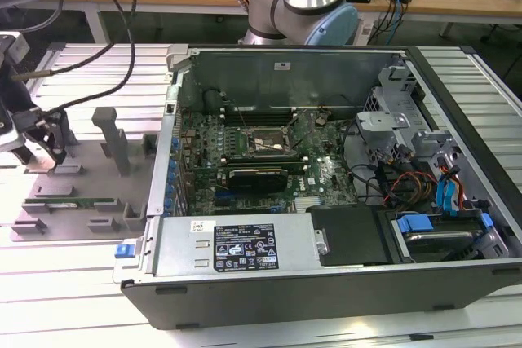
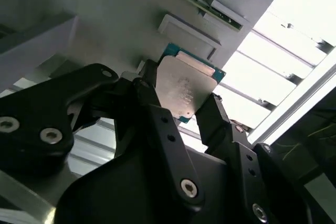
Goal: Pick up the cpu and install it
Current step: 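Pick up the cpu and move it towards the insertion slot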
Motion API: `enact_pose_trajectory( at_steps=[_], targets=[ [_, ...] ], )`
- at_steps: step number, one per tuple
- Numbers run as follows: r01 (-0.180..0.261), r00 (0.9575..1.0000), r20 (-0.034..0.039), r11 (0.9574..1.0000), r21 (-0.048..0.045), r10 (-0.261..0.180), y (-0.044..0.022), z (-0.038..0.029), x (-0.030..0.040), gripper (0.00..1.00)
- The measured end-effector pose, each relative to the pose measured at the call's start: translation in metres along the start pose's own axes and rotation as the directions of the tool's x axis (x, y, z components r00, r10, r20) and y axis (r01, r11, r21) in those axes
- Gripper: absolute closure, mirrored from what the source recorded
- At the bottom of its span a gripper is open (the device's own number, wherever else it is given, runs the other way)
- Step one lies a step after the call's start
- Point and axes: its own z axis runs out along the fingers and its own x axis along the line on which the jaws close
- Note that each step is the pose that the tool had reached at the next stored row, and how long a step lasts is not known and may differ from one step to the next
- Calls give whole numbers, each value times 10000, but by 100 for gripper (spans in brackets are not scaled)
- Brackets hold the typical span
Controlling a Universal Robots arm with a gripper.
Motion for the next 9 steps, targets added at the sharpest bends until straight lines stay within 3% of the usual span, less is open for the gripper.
enact_pose_trajectory(
  at_steps=[7,8,9],
  targets=[
    [-1,10000,2,10000,21,1,18,-376,-7,46],
    [0,10000,3,10000,26,0,21,-456,-9,46],
    [0,10000,4,10000,24,0,21,-457,-9,46]
  ],
)
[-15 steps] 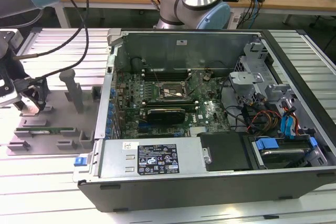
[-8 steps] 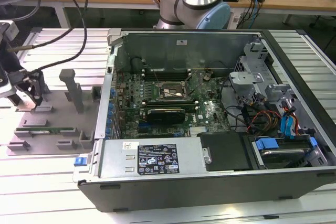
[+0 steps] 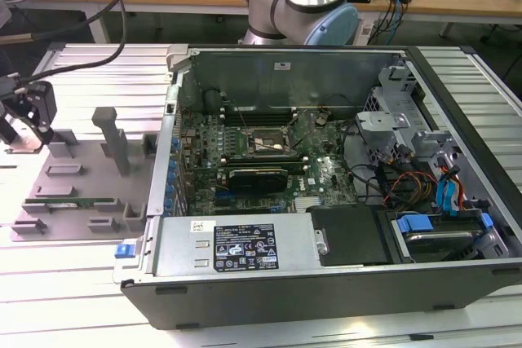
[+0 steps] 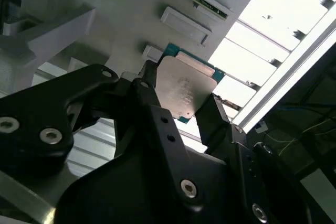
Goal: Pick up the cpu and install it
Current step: 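Pick up the cpu and move it towards the insertion slot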
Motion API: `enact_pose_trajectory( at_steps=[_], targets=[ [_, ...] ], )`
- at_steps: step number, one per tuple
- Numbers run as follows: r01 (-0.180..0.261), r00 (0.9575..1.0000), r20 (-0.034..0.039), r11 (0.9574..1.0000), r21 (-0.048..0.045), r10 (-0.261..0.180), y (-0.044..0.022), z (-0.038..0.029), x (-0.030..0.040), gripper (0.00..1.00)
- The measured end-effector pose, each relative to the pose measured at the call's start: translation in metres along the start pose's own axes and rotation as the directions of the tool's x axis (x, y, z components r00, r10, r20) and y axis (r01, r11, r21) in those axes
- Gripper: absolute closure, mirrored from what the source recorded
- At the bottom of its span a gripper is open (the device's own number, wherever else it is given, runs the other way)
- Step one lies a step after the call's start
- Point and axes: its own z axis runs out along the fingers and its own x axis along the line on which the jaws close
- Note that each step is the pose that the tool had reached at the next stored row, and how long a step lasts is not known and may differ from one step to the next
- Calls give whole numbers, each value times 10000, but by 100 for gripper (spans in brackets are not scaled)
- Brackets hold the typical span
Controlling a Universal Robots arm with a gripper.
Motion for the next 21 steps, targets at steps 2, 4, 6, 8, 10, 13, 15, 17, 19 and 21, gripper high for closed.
enact_pose_trajectory(
  at_steps=[2,4,6,8,10,13,15,17,19,21],
  targets=[
    [0,10000,-1,10000,1,0,0,-3,0,46],
    [0,10000,-2,10000,1,0,0,-4,0,46],
    [0,10000,-1,10000,-1,0,0,-5,0,46],
    [0,10000,-2,10000,-2,0,2,-39,0,46],
    [0,10000,-2,10000,-2,0,3,-72,-1,46],
    [-1,10000,-2,10000,-2,1,7,-168,-3,46],
    [0,10000,-2,10000,-2,0,8,-208,-3,46],
    [0,10000,-1,10000,-2,0,9,-222,-3,46],
    [0,10000,-1,10000,-2,0,9,-229,-3,46],
    [0,10000,-4,10000,-1,0,10,-246,-4,46]
  ],
)
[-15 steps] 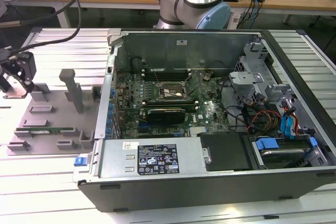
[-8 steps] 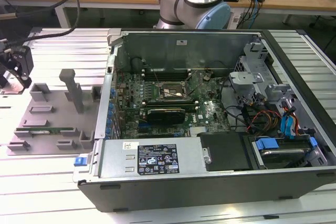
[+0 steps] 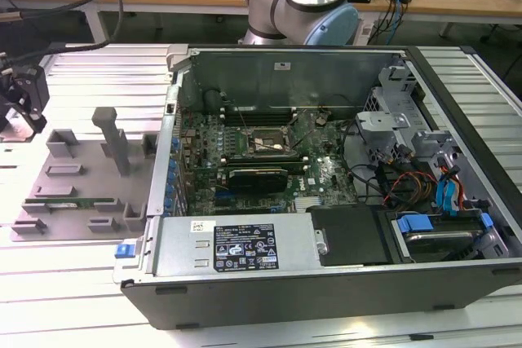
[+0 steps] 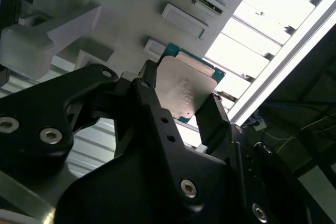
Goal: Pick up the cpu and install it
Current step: 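Pick up the cpu and move it towards the insertion slot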
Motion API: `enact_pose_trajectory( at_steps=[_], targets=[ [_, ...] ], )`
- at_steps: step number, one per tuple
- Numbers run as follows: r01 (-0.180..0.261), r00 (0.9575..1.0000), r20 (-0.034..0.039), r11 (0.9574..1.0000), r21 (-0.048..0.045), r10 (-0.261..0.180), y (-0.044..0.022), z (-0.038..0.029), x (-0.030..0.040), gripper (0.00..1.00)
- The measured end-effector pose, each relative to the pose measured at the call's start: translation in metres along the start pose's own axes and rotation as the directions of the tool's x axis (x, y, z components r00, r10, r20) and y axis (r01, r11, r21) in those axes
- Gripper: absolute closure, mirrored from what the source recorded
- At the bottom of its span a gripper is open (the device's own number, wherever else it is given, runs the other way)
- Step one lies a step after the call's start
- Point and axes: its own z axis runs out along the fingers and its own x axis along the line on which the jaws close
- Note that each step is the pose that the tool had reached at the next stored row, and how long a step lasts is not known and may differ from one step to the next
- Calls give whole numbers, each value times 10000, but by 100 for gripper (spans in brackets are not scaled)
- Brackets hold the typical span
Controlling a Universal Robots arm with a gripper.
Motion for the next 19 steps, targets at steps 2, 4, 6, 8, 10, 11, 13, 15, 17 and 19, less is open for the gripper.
enact_pose_trajectory(
  at_steps=[2,4,6,8,10,11,13,15,17,19],
  targets=[
    [0,10000,2,10000,0,0,2,-41,-1,46],
    [0,10000,2,10000,-1,0,3,-83,-1,46],
    [0,10000,2,10000,-1,0,5,-112,-2,46],
    [0,10000,2,10000,-1,0,6,-135,-2,46],
    [0,10000,1,10000,-1,0,7,-165,-2,46],
    [0,10000,1,10000,0,0,8,-183,-3,46],
    [0,10000,2,10000,-1,0,9,-216,-3,46],
    [1,10000,2,10000,0,-1,11,-255,-4,46],
    [0,10000,1,10000,-1,0,13,-303,-5,46],
    [0,10000,2,10000,-1,0,14,-338,-5,46]
  ],
)
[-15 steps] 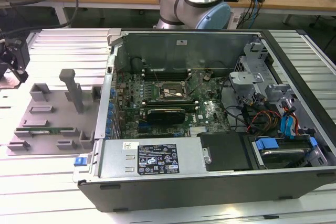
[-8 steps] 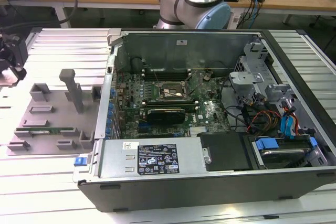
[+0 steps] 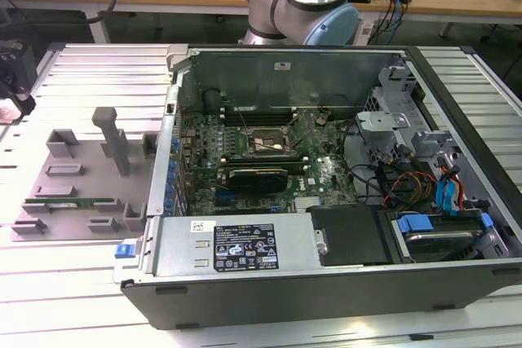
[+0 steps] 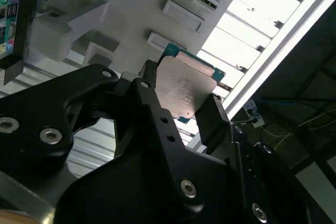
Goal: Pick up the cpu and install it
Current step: 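Pick up the cpu and move it towards the insertion slot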
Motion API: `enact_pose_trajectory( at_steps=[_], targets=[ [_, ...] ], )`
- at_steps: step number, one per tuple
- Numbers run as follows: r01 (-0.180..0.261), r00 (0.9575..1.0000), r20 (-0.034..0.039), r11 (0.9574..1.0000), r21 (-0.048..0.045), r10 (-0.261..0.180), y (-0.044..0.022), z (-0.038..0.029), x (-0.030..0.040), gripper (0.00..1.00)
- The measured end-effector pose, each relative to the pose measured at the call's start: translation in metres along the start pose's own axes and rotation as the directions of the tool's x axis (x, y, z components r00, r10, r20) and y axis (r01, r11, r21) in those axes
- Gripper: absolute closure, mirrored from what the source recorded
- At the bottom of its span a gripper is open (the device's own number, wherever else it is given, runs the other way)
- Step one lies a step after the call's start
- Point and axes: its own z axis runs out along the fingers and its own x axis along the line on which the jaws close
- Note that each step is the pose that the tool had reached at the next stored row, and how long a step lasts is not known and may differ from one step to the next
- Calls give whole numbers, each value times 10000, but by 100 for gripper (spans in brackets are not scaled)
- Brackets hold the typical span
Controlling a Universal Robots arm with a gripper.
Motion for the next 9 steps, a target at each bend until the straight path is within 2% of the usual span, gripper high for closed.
enact_pose_trajectory(
  at_steps=[5,9],
  targets=[
    [0,10000,-1,10000,0,0,5,-120,-2,46],
    [0,10000,-1,10000,0,0,8,-187,-3,46]
  ],
)
